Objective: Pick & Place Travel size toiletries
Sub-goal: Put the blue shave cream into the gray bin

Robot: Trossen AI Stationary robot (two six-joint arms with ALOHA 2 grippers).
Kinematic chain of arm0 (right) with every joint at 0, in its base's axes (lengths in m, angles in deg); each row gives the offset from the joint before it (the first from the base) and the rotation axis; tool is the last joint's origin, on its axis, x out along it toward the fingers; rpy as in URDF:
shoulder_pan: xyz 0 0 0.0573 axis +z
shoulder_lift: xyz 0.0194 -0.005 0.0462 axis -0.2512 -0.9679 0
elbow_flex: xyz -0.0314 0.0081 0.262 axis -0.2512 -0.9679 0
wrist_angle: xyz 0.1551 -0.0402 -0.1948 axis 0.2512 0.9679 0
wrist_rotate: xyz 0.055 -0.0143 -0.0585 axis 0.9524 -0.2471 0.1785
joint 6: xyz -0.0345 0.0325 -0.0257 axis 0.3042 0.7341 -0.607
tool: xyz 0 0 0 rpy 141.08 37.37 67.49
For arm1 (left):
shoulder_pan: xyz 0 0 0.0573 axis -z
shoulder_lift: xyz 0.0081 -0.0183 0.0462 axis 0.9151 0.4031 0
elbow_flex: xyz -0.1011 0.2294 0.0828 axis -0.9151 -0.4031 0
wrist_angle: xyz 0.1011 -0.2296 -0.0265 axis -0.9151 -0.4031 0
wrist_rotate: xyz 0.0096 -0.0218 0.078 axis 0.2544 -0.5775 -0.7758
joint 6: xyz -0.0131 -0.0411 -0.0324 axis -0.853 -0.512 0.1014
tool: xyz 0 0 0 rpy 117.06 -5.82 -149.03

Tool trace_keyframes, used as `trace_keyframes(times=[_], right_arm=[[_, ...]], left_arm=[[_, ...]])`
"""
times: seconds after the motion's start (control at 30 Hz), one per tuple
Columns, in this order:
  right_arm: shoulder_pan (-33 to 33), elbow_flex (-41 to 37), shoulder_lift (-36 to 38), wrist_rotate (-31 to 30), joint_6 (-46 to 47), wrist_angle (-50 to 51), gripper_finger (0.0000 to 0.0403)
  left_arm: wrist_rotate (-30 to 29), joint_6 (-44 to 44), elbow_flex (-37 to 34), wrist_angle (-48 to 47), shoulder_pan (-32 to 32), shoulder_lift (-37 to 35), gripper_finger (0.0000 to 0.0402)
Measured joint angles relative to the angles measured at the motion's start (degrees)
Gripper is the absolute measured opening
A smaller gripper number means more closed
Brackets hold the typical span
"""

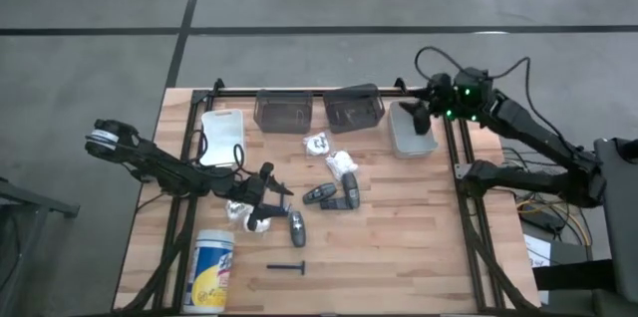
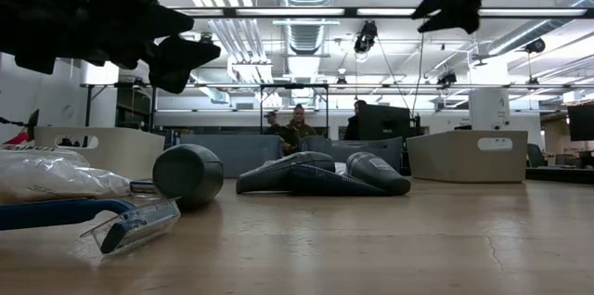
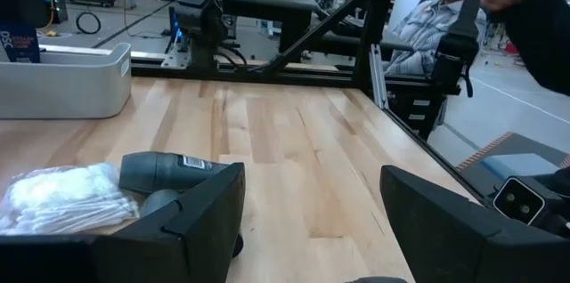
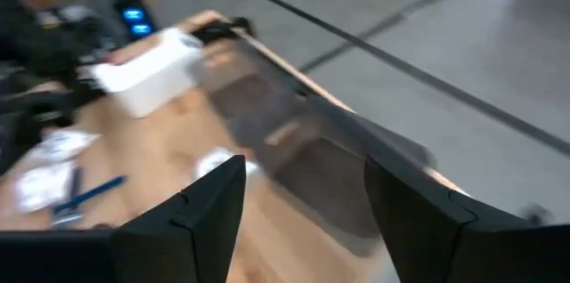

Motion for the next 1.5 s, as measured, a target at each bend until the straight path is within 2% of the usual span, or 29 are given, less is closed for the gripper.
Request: trace_keyframes(times=[0.3, 0.43, 0.53, 0.77, 0.9, 1.0, 1.13, 1.5], right_arm=[[15.93, -6.45, -0.01, -0.06, 1.21, -9.21, 0.0203], [22.03, -8.70, -0.04, -0.09, 1.66, -12.60, 0.0194], [26.74, -10.88, 0.00, -0.21, 1.68, -15.51, 0.0187], [36.52, -16.18, -0.49, -3.29, 4.35, -20.13, 0.0165], [41.14, -18.24, -0.48, -7.81, 6.12, -21.03, 0.0151], [43.58, -19.84, -0.48, -10.26, 7.35, -23.53, 0.0140], [45.66, -21.23, -0.48, -10.34, 7.59, -25.91, 0.0126], [46.47, -21.85, -1.96, -10.36, 7.09, -28.61, 0.0092]], left_arm=[[0.02, -0.13, -0.06, -0.09, 0.00, 0.00, 0.0266], [0.02, -0.17, 1.70, -3.88, 0.00, 0.02, 0.0266], [0.02, -0.11, 5.25, -11.27, 0.01, 0.02, 0.0266], [-1.61, 3.10, 18.21, -39.88, 0.04, 0.38, 0.0266], [-3.12, 5.33, 24.46, -47.23, 0.04, 2.68, 0.0266], [-3.73, 7.44, 28.25, -48.02, 0.04, 6.64, 0.0266], [-3.91, 8.70, 33.39, -48.51, -0.09, 12.78, 0.0266], [-4.33, 8.40, 42.66, -50.11, -1.32, 26.60, 0.0266]])
